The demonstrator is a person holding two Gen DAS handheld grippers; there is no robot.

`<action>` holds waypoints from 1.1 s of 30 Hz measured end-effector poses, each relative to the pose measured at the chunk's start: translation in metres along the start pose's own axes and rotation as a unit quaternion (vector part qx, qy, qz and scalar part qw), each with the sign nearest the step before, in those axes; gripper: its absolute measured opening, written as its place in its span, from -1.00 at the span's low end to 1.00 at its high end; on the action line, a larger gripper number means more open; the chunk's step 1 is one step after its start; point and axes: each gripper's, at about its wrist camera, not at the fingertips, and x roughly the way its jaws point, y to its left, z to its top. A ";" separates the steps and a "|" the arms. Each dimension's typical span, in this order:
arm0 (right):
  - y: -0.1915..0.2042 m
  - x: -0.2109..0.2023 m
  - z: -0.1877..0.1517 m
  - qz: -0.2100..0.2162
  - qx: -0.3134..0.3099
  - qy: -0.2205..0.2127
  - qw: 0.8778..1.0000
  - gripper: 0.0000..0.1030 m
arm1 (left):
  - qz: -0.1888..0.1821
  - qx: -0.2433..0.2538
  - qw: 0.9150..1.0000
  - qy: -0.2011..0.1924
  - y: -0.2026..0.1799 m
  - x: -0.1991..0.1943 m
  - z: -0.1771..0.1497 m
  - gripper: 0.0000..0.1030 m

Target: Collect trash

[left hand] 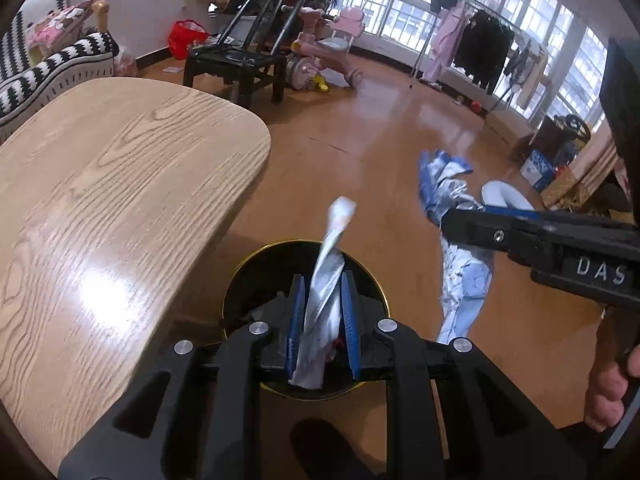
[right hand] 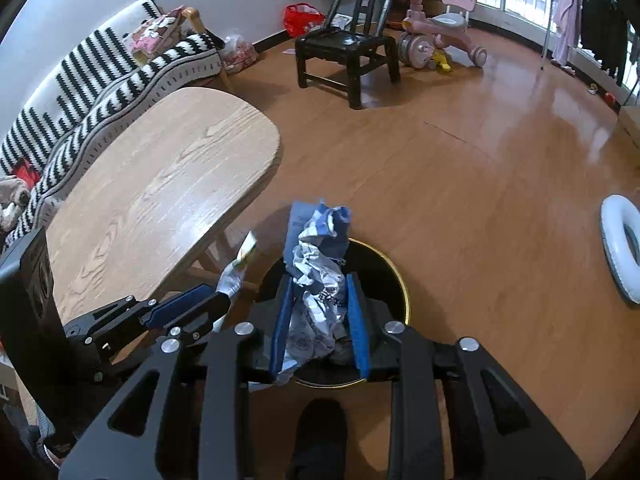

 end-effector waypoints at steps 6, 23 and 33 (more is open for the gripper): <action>-0.005 -0.001 0.001 -0.004 0.008 -0.007 1.000 0.13 | 0.006 0.003 1.000 0.008 -0.004 0.005 -0.003 0.20; 0.113 -0.027 0.004 0.074 -0.082 -0.104 0.988 0.84 | 0.166 -0.084 0.981 -0.063 0.094 -0.154 -0.042 0.87; 0.278 -0.044 -0.034 0.164 -0.239 -0.113 0.950 0.84 | 0.380 -0.180 0.901 -0.105 0.201 -0.283 -0.134 0.87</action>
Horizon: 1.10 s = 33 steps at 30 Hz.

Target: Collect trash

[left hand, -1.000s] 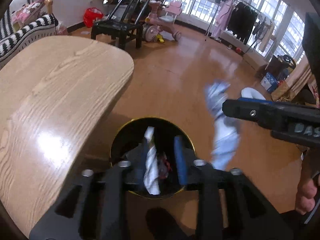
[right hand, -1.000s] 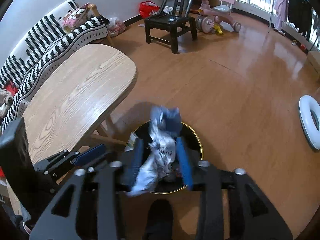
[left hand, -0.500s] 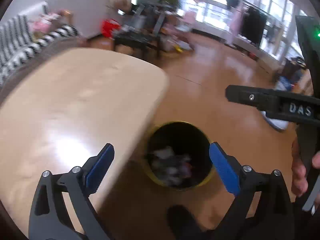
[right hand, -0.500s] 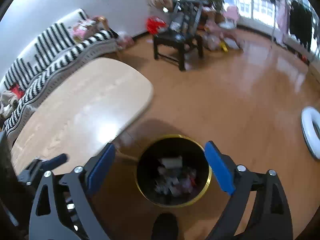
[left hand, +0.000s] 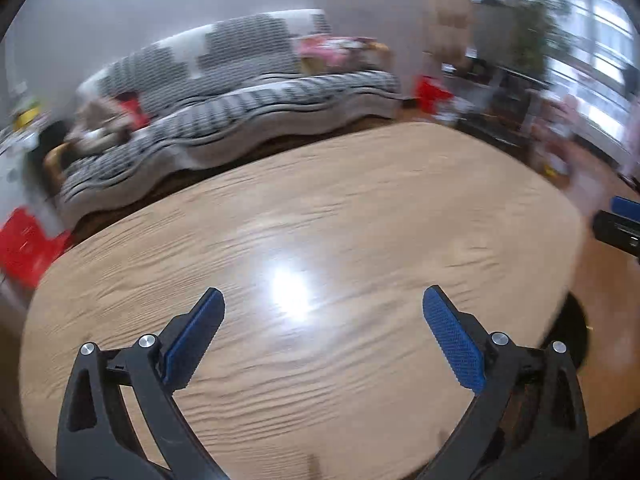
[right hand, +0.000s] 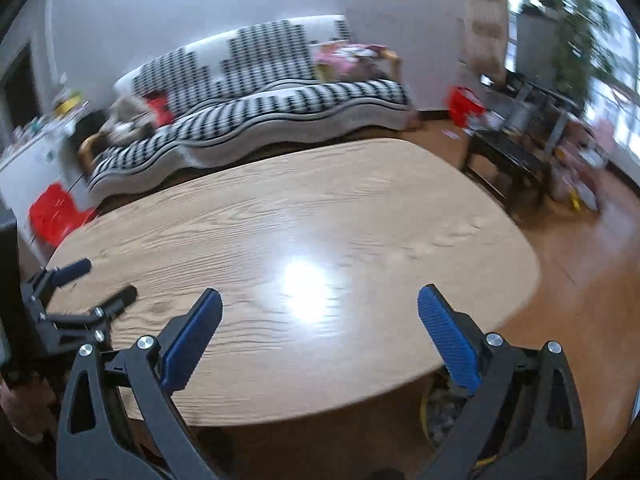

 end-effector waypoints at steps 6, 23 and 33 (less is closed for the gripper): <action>0.054 0.033 0.004 0.037 -0.036 0.024 0.998 0.84 | 0.070 -0.053 0.996 0.009 0.077 -0.014 -0.020 0.87; 0.111 0.072 0.000 0.048 -0.083 0.053 0.994 0.84 | 0.085 -0.115 0.989 0.027 0.144 -0.008 -0.031 0.87; 0.115 0.072 -0.004 0.046 -0.091 0.057 0.993 0.84 | 0.078 -0.116 0.990 0.035 0.142 -0.005 -0.032 0.87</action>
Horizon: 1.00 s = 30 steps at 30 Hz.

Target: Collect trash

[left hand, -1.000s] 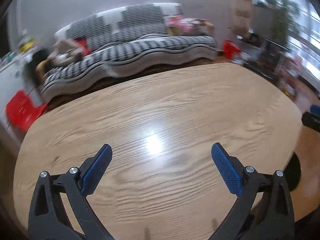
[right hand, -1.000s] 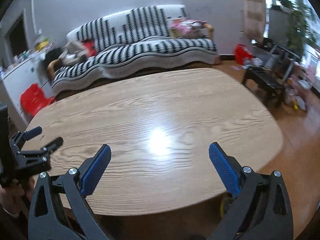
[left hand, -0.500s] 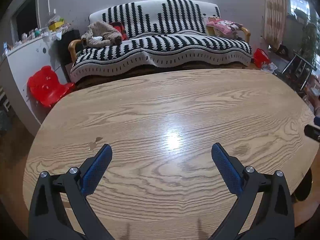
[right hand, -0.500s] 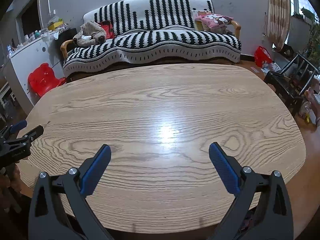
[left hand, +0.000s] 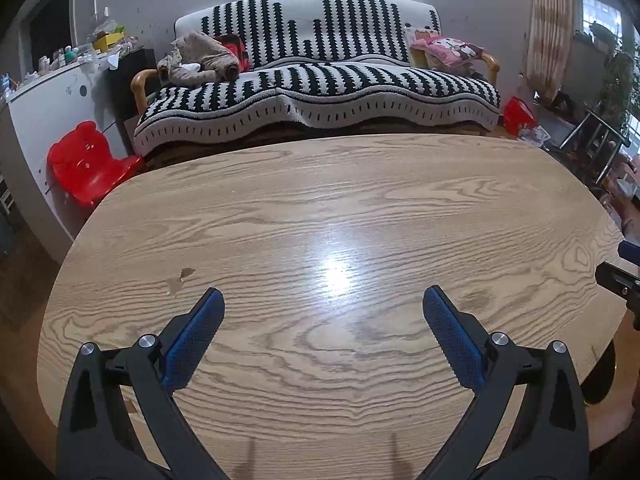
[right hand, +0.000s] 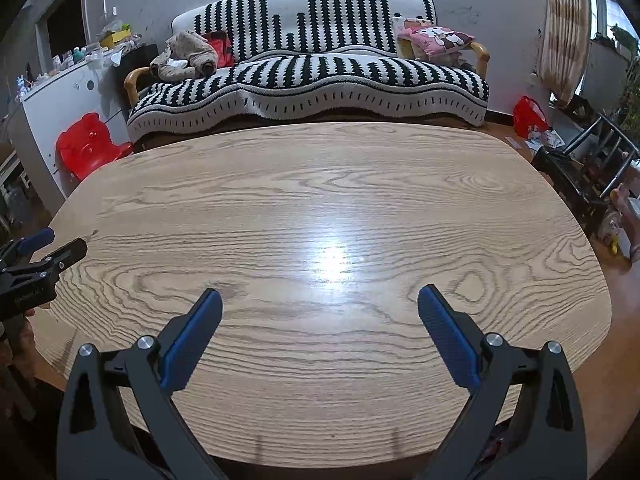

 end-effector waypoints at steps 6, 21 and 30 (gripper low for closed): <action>0.000 -0.001 -0.002 -0.001 -0.001 0.002 1.000 0.84 | 0.000 0.001 1.000 0.000 0.000 0.000 -0.001 0.87; -0.006 -0.003 -0.002 -0.004 0.002 0.002 1.000 0.84 | 0.000 0.001 1.000 0.000 -0.002 0.000 -0.002 0.87; -0.011 -0.005 -0.002 -0.010 0.008 0.001 1.000 0.84 | -0.001 0.006 1.000 0.003 -0.004 0.000 -0.003 0.87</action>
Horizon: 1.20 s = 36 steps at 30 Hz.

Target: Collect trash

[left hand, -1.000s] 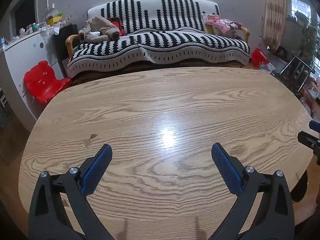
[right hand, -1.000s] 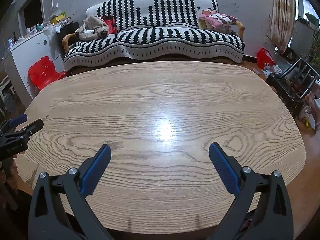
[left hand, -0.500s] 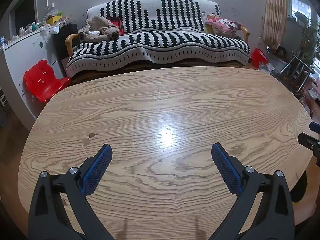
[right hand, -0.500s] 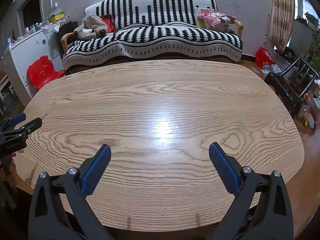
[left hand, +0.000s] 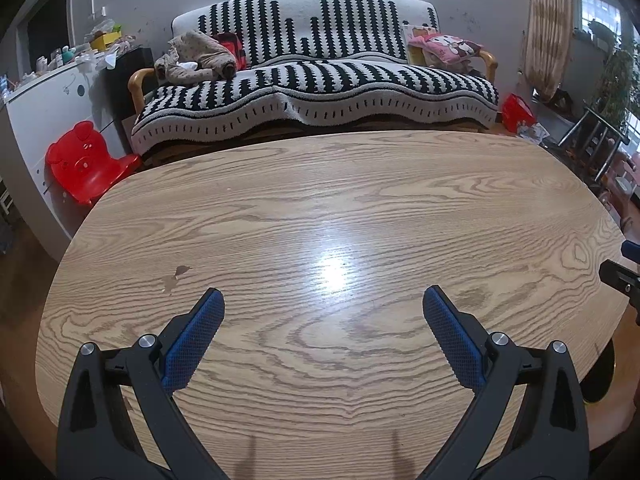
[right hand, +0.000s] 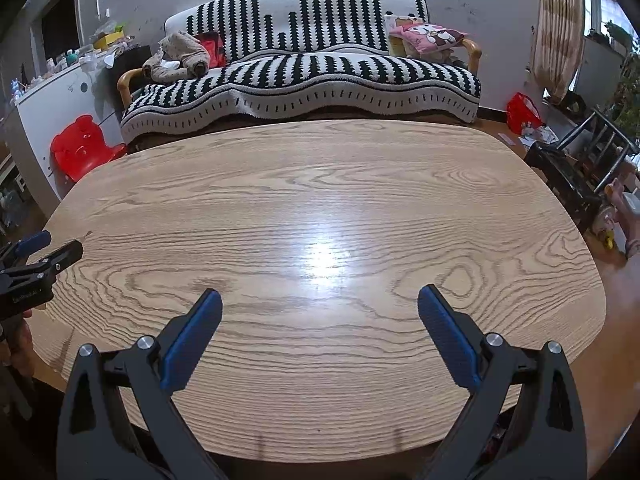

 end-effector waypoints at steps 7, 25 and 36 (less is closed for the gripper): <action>-0.001 -0.004 -0.001 -0.001 -0.004 -0.001 1.000 0.84 | -0.004 -0.005 1.000 0.005 0.000 0.001 -0.001 0.87; 0.000 -0.002 0.001 -0.003 -0.005 -0.001 1.000 0.84 | -0.004 -0.005 1.000 0.005 0.000 0.000 -0.001 0.87; -0.001 -0.002 0.001 -0.003 -0.005 -0.001 1.000 0.84 | -0.004 -0.004 1.000 0.004 0.000 0.000 -0.001 0.87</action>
